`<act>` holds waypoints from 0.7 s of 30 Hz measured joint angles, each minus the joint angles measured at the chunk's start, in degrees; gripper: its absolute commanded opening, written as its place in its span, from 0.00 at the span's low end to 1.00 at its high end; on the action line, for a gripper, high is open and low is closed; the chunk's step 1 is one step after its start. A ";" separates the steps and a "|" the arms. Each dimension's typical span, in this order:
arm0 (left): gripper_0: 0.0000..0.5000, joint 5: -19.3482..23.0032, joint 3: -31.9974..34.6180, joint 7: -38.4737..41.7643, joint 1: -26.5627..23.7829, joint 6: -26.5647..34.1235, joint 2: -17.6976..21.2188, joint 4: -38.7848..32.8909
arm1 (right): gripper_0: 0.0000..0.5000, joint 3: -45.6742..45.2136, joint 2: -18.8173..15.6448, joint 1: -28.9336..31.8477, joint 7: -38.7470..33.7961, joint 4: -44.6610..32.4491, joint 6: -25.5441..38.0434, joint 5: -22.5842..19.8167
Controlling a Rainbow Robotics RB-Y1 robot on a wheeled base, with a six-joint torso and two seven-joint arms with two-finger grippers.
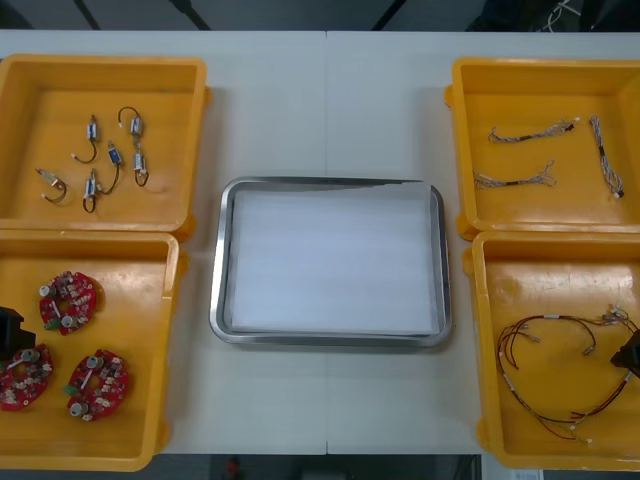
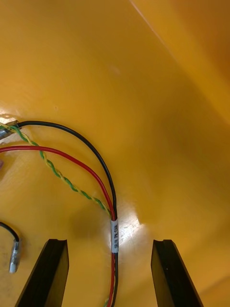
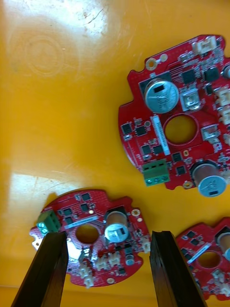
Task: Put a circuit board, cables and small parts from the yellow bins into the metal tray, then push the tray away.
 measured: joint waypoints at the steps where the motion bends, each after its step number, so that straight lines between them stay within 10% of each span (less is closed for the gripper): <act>1: 1.00 -0.30 0.00 -0.71 0.00 0.18 0.00 0.01 | 1.00 0.21 0.11 0.00 0.00 0.21 -0.40 0.19; 14: 1.00 -1.00 -0.59 -6.18 0.00 0.40 0.00 0.05 | 1.00 0.95 2.28 0.00 0.02 1.37 -1.45 1.30; 21: 1.00 -0.71 -1.38 -6.18 0.00 0.41 0.00 0.05 | 0.65 0.95 2.87 0.00 0.02 1.37 -1.54 1.48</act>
